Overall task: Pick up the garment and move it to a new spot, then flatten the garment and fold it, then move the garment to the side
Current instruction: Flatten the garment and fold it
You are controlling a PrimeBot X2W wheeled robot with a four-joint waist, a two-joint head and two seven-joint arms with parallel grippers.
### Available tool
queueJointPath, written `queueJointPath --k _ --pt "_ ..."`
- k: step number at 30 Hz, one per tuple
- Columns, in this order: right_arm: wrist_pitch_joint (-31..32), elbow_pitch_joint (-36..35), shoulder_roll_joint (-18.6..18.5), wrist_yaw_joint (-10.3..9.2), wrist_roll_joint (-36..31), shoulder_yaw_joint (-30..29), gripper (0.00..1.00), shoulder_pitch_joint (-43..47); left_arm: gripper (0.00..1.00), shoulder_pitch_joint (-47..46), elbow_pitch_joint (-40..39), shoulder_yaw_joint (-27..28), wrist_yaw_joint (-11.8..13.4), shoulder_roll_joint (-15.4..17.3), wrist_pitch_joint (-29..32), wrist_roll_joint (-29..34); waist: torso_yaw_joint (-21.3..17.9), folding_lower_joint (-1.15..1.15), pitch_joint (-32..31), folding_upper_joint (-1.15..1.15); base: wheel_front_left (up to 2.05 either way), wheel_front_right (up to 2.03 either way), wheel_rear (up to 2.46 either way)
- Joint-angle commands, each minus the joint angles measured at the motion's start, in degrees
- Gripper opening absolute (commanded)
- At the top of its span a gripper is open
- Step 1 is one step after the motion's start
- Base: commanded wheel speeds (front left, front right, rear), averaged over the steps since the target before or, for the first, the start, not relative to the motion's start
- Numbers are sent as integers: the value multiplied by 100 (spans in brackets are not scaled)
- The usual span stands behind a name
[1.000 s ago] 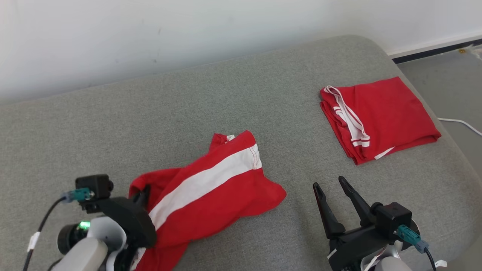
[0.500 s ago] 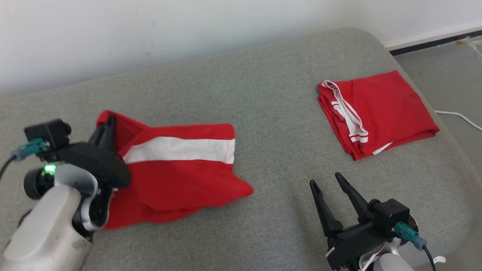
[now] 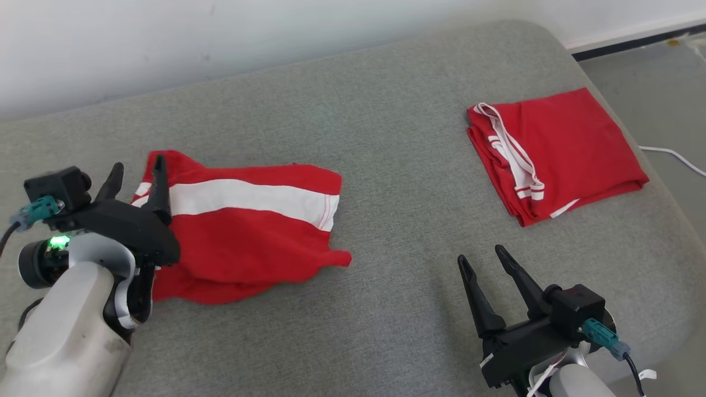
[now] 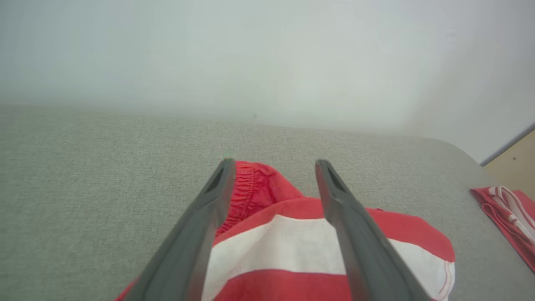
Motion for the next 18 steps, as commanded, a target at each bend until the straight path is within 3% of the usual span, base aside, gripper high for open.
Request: queueJointPath --k 1,6,10,14,18 --pt "-4 -2 -9 -16 -23 -16 100 3 100 95 2 10 -23 3 -88 8 68 -1 -43 -1 0 0 0" --pt "-4 24 7 -16 -47 -65 100 81 100 425 -184 24 -145 -28 -534 151 266 -1 -221 -1 0 0 0" --pt "-4 48 1 -16 -70 -113 100 146 100 918 -572 207 -101 -122 -690 391 474 -1 -393 -1 0 0 0" --pt "-4 54 -41 -16 -81 -142 100 197 100 1635 -1369 726 -7 -302 -702 968 663 -1 -551 -1 0 0 0" --pt "5 85 -94 -16 -94 -186 100 247 100 2363 -2106 1172 -69 -542 -705 1647 862 -1 -734 -1 0 0 0"
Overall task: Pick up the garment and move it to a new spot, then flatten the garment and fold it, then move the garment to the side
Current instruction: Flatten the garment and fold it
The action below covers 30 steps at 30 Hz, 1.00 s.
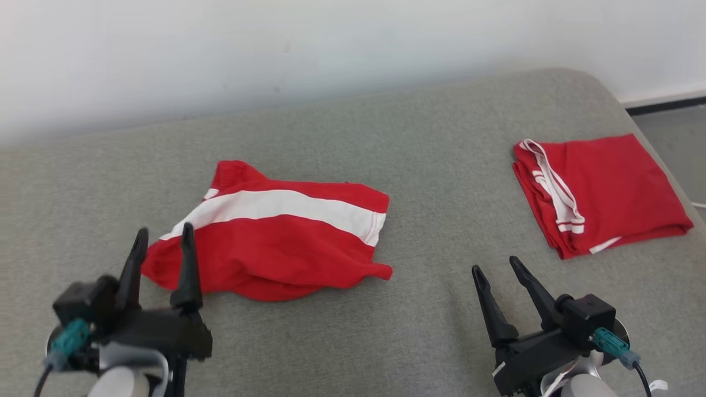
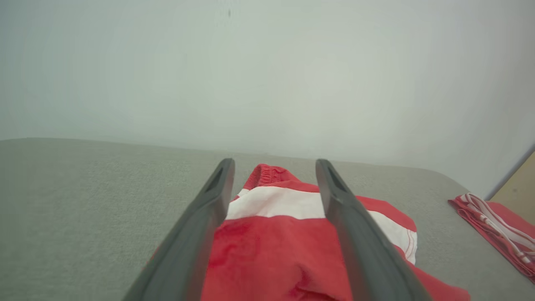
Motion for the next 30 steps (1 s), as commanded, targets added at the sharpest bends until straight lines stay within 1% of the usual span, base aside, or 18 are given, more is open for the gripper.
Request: queueJointPath --k 1,4,6,7,8,9,10,15,19,27,30 --pt "12 30 -36 -15 -49 -18 100 109 100 393 -260 250 -65 -138 -24 282 269 1 -278 0 0 0 0" --pt "29 51 -53 -15 -61 -42 100 153 100 909 -509 482 -189 -316 -18 696 388 1 -422 0 0 0 0" --pt "36 70 -68 -15 -52 -33 100 190 100 1207 -581 630 -283 -436 -19 877 451 1 -503 0 0 0 0" --pt "36 70 -68 -15 -52 -33 100 190 100 1207 -581 630 -283 -436 -19 877 451 1 -503 0 0 0 0" --pt "51 80 -75 -15 -29 -23 100 213 100 1458 -657 783 -385 -555 -19 1044 505 1 -551 0 0 0 0" --pt "59 87 -75 -16 -18 -15 100 223 100 1589 -668 856 -418 -626 -20 1098 531 1 -572 0 0 0 0" --pt "59 87 -75 -16 -18 -15 100 223 100 1589 -668 856 -418 -626 -20 1098 531 1 -572 0 0 0 0" --pt "81 125 -51 -15 -2 -13 100 345 100 2049 -779 1151 -637 -941 -19 1403 657 1 -652 0 0 0 0" --pt "111 104 -56 -15 -4 -38 100 392 100 2164 -748 1254 -821 -1064 -19 1639 707 1 -663 0 0 0 0" --pt "139 148 -29 -15 39 -82 100 342 100 2063 -673 1395 -1088 -1225 -20 1893 795 1 -677 0 0 0 0" --pt "333 252 49 -15 207 -150 100 145 100 2050 -655 1439 -1170 -1285 -20 1967 823 1 -678 0 0 0 0"
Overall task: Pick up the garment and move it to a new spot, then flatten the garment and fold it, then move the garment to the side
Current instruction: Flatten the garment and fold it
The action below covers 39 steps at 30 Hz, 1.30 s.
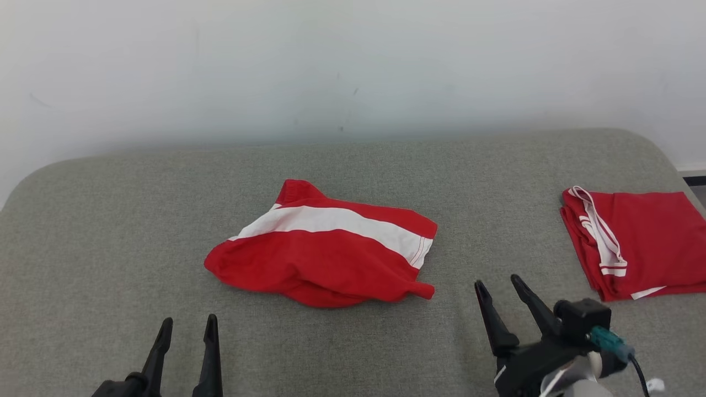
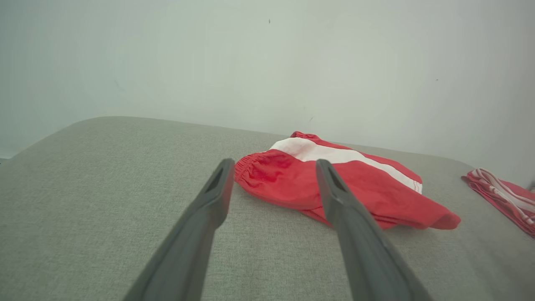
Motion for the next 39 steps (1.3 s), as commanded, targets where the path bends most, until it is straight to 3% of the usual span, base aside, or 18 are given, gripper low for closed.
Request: queueJointPath --k 1,8,15,39 --pt "104 42 56 -15 84 -26 100 -190 100 -50 16 36 -41 -37 -11 68 16 0 5 0 0 0 0" --pt "1391 1036 473 -15 676 -406 100 -1266 100 -143 69 15 -257 -147 -11 174 236 0 225 0 0 0 0" --pt "1915 2160 683 -15 770 -681 100 -2171 100 -358 130 -124 -368 -216 -11 239 568 0 529 0 0 0 0" --pt "1104 4266 762 -15 745 -910 100 -3472 100 -805 265 -167 -509 -270 -11 243 1001 0 1001 0 0 0 0"
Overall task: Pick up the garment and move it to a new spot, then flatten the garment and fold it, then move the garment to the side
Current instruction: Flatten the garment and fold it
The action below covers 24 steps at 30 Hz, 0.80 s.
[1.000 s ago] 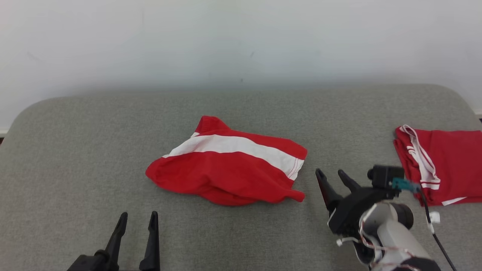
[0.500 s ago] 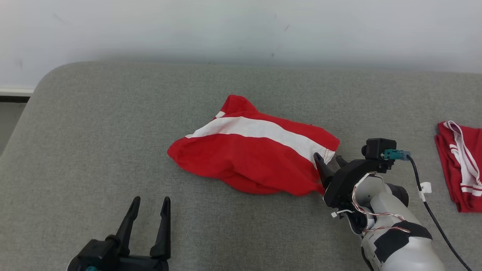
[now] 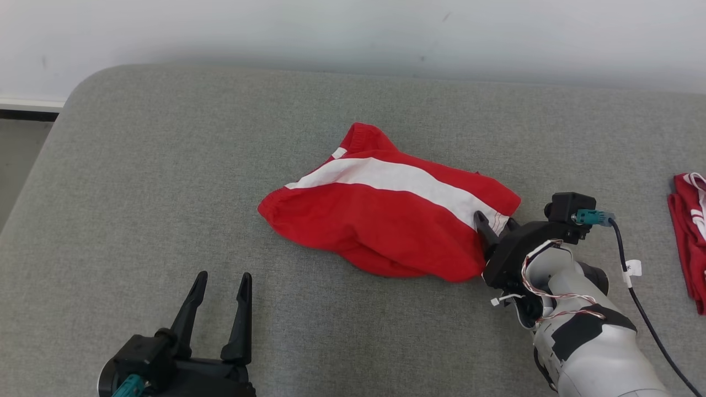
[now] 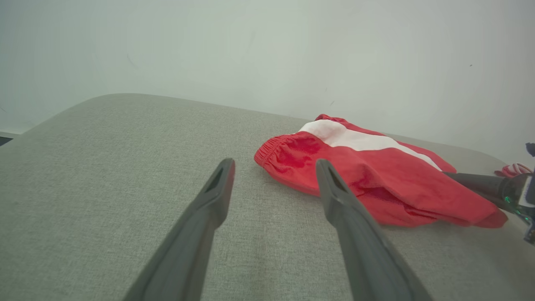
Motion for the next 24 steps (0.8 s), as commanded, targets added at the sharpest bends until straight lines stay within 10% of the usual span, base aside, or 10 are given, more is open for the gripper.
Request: queueJointPath --k 1,11,13,17,18,24 --pt "-40 34 2 -15 -8 -6 100 -53 100 -39 10 10 1 -8 -11 11 17 -1 19 0 0 0 0" --pt "-95 -254 3 -15 585 701 100 -36 100 -135 48 68 -26 -9 -11 -46 13 -1 67 0 0 0 0" --pt "-141 -317 1 -15 697 852 47 -19 100 -146 48 81 -27 -9 -11 -66 -7 -1 60 0 0 0 0" --pt "-284 -405 3 -15 837 1109 32 23 100 -124 58 127 -18 -8 -11 -89 -79 -1 16 0 0 0 0" --pt "-322 -405 3 -15 862 1156 7 42 100 -113 63 140 -17 -8 -11 -92 -99 -1 -5 0 0 0 0" --pt "-561 -388 -4 -15 857 1329 0 255 100 -27 77 215 -14 -9 -11 -103 -231 -1 -153 0 0 0 0"
